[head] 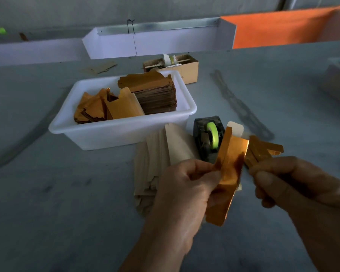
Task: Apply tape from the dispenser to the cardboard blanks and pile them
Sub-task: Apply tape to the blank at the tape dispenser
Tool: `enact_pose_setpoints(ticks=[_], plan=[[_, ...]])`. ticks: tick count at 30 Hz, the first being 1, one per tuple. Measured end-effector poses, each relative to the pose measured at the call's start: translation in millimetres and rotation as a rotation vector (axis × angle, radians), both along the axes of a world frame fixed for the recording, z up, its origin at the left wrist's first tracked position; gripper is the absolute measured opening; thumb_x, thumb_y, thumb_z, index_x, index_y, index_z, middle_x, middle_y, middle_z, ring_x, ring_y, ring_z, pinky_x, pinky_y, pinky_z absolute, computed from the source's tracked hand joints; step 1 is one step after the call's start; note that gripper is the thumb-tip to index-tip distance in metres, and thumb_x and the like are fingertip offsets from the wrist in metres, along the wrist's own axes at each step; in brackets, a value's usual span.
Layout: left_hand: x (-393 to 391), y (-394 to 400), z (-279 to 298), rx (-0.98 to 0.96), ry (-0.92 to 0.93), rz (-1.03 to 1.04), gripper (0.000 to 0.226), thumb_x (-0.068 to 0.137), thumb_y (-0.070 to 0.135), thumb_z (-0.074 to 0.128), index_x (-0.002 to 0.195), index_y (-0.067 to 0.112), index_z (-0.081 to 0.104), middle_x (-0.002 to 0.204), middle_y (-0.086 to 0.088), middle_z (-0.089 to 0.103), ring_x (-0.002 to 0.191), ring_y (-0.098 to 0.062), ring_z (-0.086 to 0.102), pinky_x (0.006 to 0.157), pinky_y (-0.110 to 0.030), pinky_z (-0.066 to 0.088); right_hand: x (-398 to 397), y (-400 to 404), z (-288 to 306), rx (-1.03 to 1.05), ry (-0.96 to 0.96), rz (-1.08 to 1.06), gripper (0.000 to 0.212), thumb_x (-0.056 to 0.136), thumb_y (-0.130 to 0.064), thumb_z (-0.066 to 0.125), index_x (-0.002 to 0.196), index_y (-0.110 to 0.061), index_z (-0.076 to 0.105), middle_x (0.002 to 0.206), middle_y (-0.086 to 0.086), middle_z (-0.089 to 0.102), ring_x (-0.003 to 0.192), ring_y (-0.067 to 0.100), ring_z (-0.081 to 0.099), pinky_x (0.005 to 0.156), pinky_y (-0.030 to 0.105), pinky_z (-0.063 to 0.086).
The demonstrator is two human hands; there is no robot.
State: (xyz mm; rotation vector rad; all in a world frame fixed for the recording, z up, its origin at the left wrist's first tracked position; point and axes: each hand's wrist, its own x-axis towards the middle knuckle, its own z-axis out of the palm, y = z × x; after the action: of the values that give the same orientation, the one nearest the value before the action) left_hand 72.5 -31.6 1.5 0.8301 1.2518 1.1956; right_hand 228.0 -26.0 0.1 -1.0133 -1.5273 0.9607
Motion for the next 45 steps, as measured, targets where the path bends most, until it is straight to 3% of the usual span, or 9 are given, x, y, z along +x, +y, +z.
enact_pose_setpoints(ticks=[2,6,10,15,23,32,35,41,45], plan=[[0,-1,1,-0.02,-0.002,-0.002,0.006,0.085,0.006,0.066,0.081,0.009,0.07,0.076,-0.006,0.074,0.068,-0.017,0.073,0.064,-0.025,0.057,-3,-1,5,0.056,-0.098,0.106,0.022,0.07,-0.057,0.066,0.083,-0.04,0.071,0.07,-0.009,0.067,0.064,0.007,0.064,0.054,0.014,0.051],[-1,-5,3,-0.014,-0.028,-0.016,0.009,0.084,0.005,0.066,0.078,0.009,0.072,0.076,-0.009,0.074,0.07,-0.019,0.073,0.061,-0.022,0.057,-10,1,8,0.081,-0.187,0.12,0.018,0.075,-0.03,0.065,0.084,-0.045,0.071,0.077,-0.011,0.068,0.068,0.007,0.063,0.053,0.014,0.048],[-1,-6,6,0.01,-0.047,-0.026,0.015,0.083,0.003,0.067,0.071,0.01,0.072,0.072,-0.01,0.073,0.067,-0.02,0.073,0.059,-0.023,0.056,-16,2,10,0.017,-0.182,0.106,0.029,0.069,-0.038,0.065,0.093,-0.053,0.066,0.078,-0.009,0.068,0.07,0.01,0.063,0.053,0.013,0.048],[-1,-7,10,0.023,-0.088,-0.052,0.018,0.082,0.002,0.067,0.067,0.009,0.074,0.069,-0.009,0.073,0.065,-0.019,0.072,0.057,-0.02,0.056,-16,5,11,-0.049,-0.214,0.018,0.022,0.063,-0.034,0.066,0.083,-0.032,0.056,0.074,-0.007,0.07,0.059,0.007,0.064,0.048,0.013,0.048],[-6,-9,13,0.011,-0.06,-0.187,0.007,0.08,0.017,0.071,0.075,0.014,0.075,0.08,-0.008,0.075,0.078,-0.019,0.073,0.073,-0.029,0.059,-19,3,13,-0.075,-0.317,-0.056,0.024,0.067,-0.026,0.069,0.08,-0.036,0.053,0.072,-0.01,0.069,0.06,0.009,0.064,0.055,0.027,0.05],[-1,-14,7,0.046,0.029,-0.044,0.015,0.088,0.014,0.062,0.079,0.01,0.072,0.076,-0.007,0.074,0.071,-0.019,0.073,0.065,-0.024,0.058,-25,-4,22,-0.045,-0.518,-0.121,0.024,0.071,-0.024,0.073,0.076,-0.033,0.05,0.077,-0.028,0.063,0.069,-0.009,0.059,0.064,0.003,0.042],[6,-16,7,0.088,0.072,0.025,0.023,0.086,0.013,0.064,0.066,0.016,0.073,0.067,-0.006,0.073,0.063,-0.019,0.072,0.058,-0.024,0.057,-25,-7,27,-0.021,-0.643,-0.169,0.026,0.072,-0.025,0.073,0.075,-0.033,0.048,0.069,-0.015,0.064,0.071,-0.008,0.057,0.064,-0.001,0.038],[14,-19,3,0.135,0.14,0.102,0.023,0.086,0.009,0.065,0.065,0.016,0.071,0.062,-0.003,0.071,0.061,-0.016,0.071,0.052,-0.017,0.052,-32,-9,35,-0.062,-0.809,-0.225,0.032,0.072,-0.042,0.072,0.079,-0.031,0.043,0.071,-0.016,0.06,0.062,-0.005,0.052,0.047,0.011,0.031],[6,-21,5,0.164,0.131,0.11,0.015,0.085,0.011,0.065,0.072,0.013,0.071,0.065,-0.004,0.072,0.061,-0.014,0.071,0.054,-0.017,0.053,-28,-8,32,-0.065,-0.758,-0.271,0.049,0.047,-0.07,0.054,0.073,-0.029,0.048,0.052,-0.013,0.053,0.047,-0.001,0.049,0.043,0.017,0.03]])
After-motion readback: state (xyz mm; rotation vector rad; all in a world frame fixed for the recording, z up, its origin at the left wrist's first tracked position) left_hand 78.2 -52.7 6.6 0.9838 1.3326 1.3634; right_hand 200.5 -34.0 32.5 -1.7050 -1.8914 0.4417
